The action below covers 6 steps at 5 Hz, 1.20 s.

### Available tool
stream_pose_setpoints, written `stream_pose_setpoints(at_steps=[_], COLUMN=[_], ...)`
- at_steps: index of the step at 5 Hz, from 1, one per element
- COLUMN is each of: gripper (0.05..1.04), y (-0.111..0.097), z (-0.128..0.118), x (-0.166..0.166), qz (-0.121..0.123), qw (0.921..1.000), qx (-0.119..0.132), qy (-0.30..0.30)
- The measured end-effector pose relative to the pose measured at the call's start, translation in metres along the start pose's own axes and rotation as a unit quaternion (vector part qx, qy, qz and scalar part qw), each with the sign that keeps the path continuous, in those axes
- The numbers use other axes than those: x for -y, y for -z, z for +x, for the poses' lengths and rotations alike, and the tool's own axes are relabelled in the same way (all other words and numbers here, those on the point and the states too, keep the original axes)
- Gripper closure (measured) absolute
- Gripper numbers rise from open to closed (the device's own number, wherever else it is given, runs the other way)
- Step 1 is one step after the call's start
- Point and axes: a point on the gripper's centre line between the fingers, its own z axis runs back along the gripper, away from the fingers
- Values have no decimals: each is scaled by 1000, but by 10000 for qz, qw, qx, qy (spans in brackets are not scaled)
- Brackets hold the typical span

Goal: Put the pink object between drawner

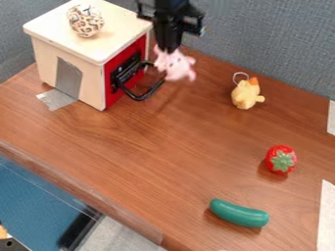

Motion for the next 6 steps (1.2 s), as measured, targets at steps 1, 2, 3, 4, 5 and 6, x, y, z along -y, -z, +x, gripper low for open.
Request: stream_pose_setpoints(at_steps=[1, 2, 3, 4, 5, 6], gripper=[1010, 1011, 1011, 984, 808, 530], y=[13, 29, 54, 72, 76, 75], z=[31, 55, 63, 67, 68, 65], x=[-5, 2, 11, 5, 1, -1], qz=[52, 108, 176, 355, 440, 527], qw=[10000, 9998, 9996, 9989, 9985, 9979], qx=[56, 124, 7, -61, -123, -238], qy=[-50, 61, 241, 287, 289, 297])
